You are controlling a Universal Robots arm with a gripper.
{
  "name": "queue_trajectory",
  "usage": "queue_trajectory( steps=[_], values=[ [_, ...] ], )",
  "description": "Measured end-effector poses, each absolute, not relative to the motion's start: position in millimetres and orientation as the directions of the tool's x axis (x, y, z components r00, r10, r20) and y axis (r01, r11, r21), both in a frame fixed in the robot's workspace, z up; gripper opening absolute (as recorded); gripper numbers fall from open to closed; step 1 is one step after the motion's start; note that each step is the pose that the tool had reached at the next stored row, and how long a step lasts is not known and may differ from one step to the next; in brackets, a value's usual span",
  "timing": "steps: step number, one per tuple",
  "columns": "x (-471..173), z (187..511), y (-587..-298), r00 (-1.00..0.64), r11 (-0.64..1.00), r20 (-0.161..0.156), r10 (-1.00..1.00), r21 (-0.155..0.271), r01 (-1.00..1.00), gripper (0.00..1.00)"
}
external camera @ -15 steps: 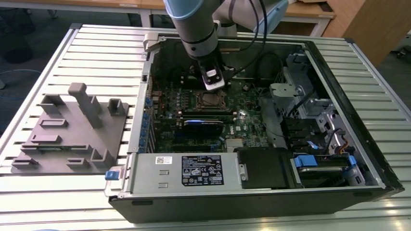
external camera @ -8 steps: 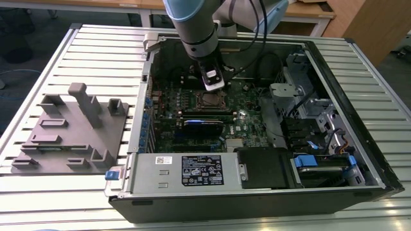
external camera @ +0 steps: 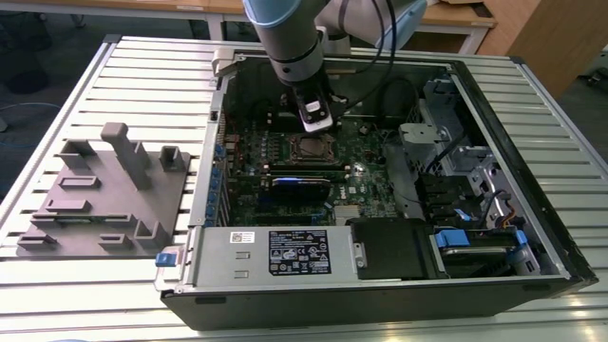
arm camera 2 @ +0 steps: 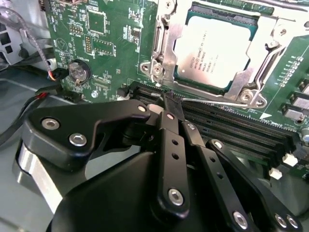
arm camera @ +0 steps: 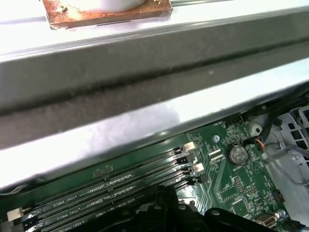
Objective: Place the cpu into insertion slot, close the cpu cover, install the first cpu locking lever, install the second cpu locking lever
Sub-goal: 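Install the first cpu locking lever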
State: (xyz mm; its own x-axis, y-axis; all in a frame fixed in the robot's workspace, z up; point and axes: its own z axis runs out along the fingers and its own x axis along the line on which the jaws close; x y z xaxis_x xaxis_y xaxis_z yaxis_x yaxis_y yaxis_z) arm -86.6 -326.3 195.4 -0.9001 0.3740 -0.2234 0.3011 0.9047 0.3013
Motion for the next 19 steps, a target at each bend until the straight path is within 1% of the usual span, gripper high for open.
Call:
queue_trajectory(
  steps=[5, 11, 19],
  values=[
    [-86.5, 200.9, -326.4, -0.9, 0.902, -0.22, 0.375, 0.308, 0.301, 0.1],
    [-86.6, 201.9, -327.9, -0.901, 0.888, -0.202, 0.385, 0.346, 0.302, 0.1],
    [-86.6, 201.9, -334.1, -0.901, 0.879, -0.192, 0.39, 0.369, 0.302, 0.1]
  ],
)
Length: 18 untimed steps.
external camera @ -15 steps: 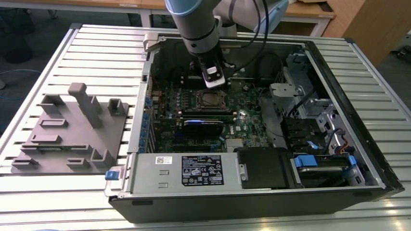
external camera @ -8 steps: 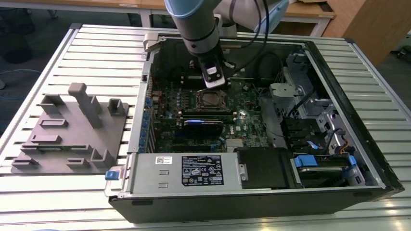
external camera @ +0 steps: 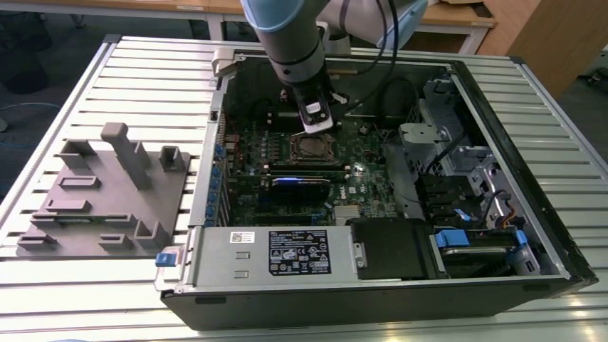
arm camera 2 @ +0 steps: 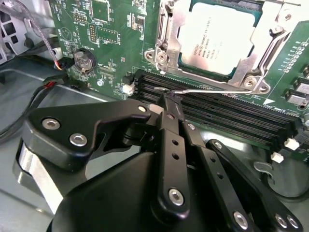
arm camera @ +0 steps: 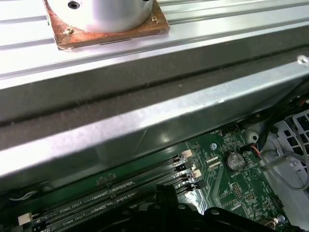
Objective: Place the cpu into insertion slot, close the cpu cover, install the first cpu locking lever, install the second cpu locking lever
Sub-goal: 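Install the first cpu locking lever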
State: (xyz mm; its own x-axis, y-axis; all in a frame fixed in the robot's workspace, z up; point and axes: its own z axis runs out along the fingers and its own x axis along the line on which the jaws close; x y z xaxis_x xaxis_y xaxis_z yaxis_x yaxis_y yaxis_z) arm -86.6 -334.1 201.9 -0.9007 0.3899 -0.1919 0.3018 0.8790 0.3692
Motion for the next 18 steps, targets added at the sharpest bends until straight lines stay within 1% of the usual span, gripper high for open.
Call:
queue_trajectory(
  steps=[18],
  values=[
    [-92.5, 201.8, -344.0, -0.898, 0.861, -0.175, 0.403, 0.406, 0.307, 0.1]
  ],
)
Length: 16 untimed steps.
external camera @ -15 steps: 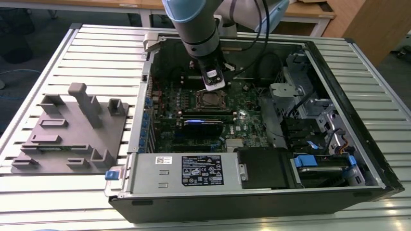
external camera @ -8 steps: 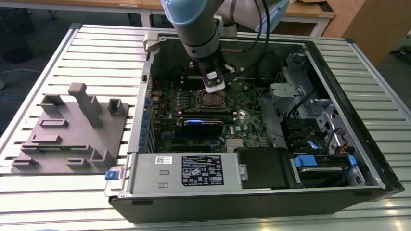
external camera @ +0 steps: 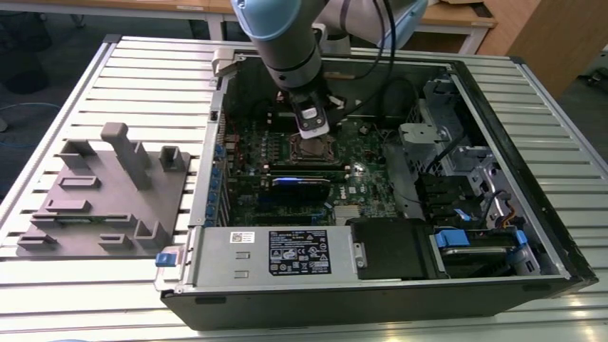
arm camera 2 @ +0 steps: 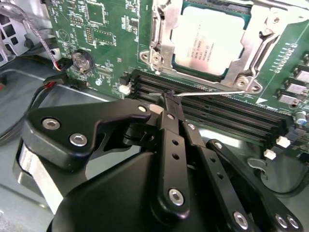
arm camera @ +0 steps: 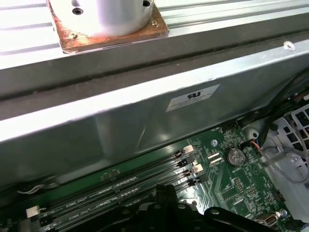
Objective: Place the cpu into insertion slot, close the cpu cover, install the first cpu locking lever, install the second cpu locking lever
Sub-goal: 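Install the first cpu locking lever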
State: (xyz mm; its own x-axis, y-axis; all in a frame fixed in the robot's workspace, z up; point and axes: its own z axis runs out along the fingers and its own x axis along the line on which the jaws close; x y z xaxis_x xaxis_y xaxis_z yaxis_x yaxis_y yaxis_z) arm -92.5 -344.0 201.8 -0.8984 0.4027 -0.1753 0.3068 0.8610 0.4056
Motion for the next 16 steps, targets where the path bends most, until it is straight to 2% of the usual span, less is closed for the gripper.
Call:
queue_trajectory(
  steps=[16],
  values=[
    [-98.4, 196.9, -344.8, -0.897, 0.856, -0.178, 0.406, 0.417, 0.305, 0.1]
  ],
)
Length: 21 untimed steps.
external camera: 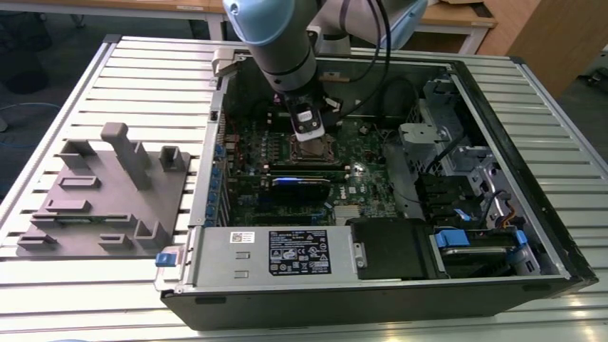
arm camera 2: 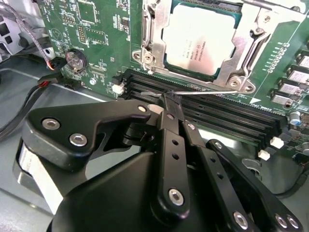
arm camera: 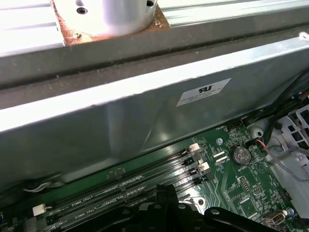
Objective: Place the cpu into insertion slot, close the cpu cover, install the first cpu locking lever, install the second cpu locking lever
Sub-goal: 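Install the first cpu locking lever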
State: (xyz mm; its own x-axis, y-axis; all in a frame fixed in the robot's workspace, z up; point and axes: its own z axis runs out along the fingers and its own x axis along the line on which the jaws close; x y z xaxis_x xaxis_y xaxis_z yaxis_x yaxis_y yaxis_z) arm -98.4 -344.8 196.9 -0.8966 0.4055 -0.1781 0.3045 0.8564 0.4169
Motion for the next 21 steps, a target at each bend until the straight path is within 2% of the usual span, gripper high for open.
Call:
queue_trajectory(
  steps=[21],
  values=[
    [-95.7, 190.9, -347.0, -0.892, 0.86, -0.205, 0.404, 0.418, 0.293, 0.1]
  ],
)
